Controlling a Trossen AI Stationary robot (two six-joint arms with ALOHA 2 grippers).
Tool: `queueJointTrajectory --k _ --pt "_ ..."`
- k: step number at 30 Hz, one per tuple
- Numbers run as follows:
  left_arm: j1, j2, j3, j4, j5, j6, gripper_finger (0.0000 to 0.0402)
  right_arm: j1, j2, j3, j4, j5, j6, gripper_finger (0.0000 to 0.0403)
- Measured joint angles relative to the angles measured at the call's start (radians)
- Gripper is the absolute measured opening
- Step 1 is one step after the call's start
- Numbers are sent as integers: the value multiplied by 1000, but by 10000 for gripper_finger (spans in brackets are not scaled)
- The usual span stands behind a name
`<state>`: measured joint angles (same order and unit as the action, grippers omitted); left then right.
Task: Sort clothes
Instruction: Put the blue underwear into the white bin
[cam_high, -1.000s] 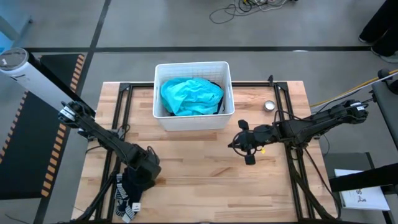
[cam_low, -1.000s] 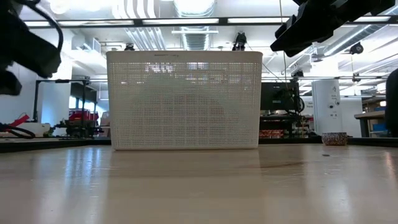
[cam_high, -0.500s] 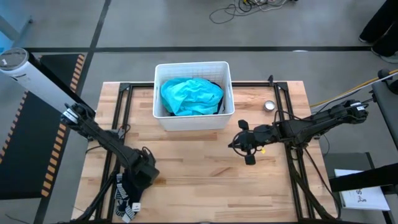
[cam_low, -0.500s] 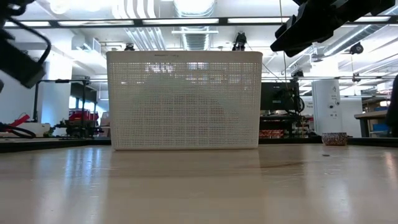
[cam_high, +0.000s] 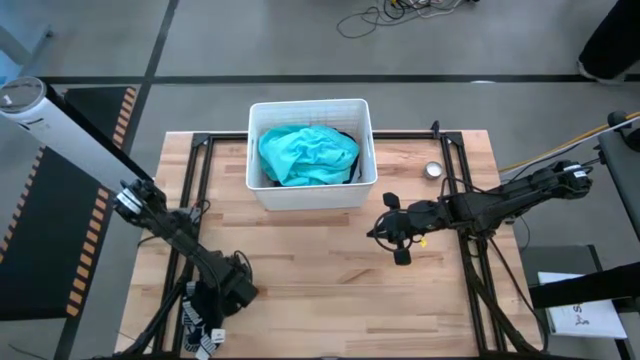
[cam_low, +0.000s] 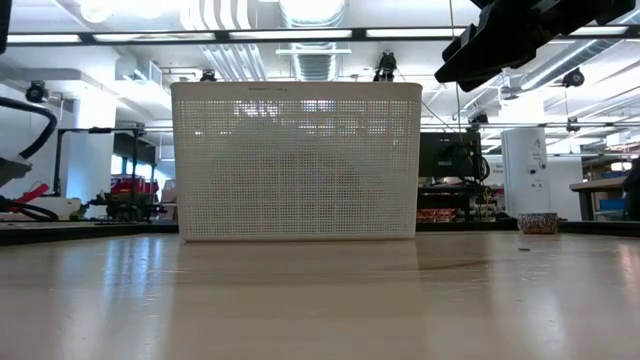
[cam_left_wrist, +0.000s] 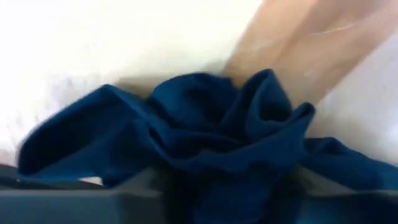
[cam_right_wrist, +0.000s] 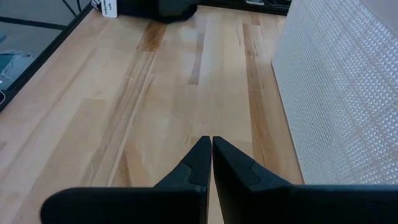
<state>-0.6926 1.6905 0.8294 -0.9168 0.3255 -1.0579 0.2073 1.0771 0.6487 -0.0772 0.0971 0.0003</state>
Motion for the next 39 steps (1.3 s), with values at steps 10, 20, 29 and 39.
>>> queueJointTrajectory --k 10,20,29,39 --pt "4 -62 197 -5 -323 173 22 0 0 0 0 0 0 0" --pt "111 -73 513 -237 -670 382 7 0 0 0 0 0 0 0" --pt "280 -100 731 -251 -953 695 6 0 0 0 0 0 2 0" --pt "484 -110 1055 -135 -983 1106 6 0 0 0 0 0 0 0"
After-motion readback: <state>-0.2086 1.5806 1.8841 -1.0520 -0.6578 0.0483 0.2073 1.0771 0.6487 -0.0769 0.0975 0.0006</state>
